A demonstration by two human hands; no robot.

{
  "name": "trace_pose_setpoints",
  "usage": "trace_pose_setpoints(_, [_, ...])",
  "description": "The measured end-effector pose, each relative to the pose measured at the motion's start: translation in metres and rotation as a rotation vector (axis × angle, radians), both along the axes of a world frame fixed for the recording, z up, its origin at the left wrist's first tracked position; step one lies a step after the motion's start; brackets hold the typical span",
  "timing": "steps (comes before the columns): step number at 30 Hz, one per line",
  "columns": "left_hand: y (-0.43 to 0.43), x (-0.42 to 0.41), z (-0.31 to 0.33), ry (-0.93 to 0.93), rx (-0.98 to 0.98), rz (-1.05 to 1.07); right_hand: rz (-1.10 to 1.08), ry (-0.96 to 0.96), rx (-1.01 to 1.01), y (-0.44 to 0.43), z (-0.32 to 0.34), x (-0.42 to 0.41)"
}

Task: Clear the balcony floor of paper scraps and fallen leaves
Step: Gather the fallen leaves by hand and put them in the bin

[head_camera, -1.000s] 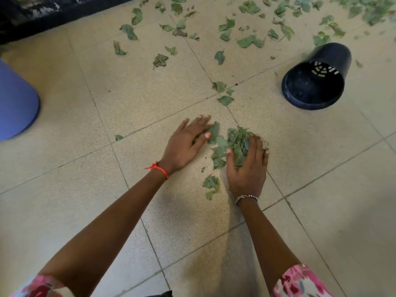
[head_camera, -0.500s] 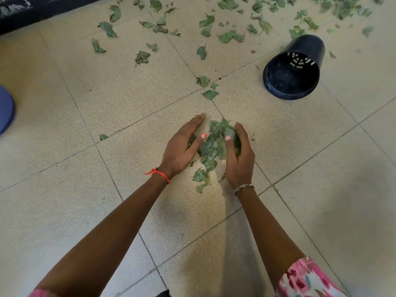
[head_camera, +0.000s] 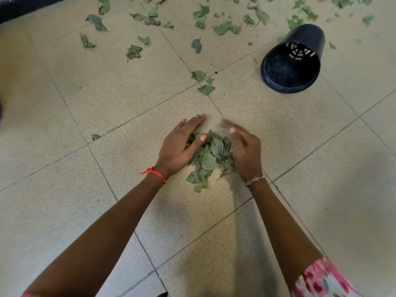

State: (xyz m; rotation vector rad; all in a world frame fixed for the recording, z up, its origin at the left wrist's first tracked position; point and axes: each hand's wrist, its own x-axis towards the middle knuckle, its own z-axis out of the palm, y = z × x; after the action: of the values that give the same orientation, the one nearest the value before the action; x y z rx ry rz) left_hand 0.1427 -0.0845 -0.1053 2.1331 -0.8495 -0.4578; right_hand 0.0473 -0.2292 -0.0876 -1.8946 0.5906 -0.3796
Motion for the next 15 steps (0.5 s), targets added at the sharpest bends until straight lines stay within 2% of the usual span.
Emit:
trace_pose_setpoints(2, [0.000, 0.002, -0.001, -0.033, -0.018, -0.036, -0.199, 0.006, -0.119, -0.011, -0.001, -0.011])
trace_pose_setpoints(3, [-0.001, 0.002, -0.001, -0.050, -0.022, -0.052, -0.227, 0.083, -0.176, -0.014, -0.003, -0.015])
trace_pose_setpoints(5, [-0.001, 0.000, -0.002, -0.073, -0.024, -0.076, -0.128, 0.273, -0.287, -0.010, -0.013, -0.022])
trace_pose_setpoints(8, [-0.002, 0.000, -0.002, -0.077, -0.014, -0.097, 0.022, 0.313, -0.419, 0.017, -0.025, -0.018])
trace_pose_setpoints(11, [-0.004, -0.010, -0.002, -0.036, -0.004, -0.073, -0.104, 0.252, -0.393, 0.054, -0.026, -0.007])
trace_pose_setpoints(13, [-0.011, -0.031, -0.002, 0.021, -0.026, 0.017, -0.193, 0.202, -0.281, 0.069, -0.024, -0.001])
trace_pose_setpoints(15, [-0.018, -0.054, -0.002, 0.157, -0.110, 0.138, -0.240, 0.128, -0.175, 0.073, -0.021, 0.002])
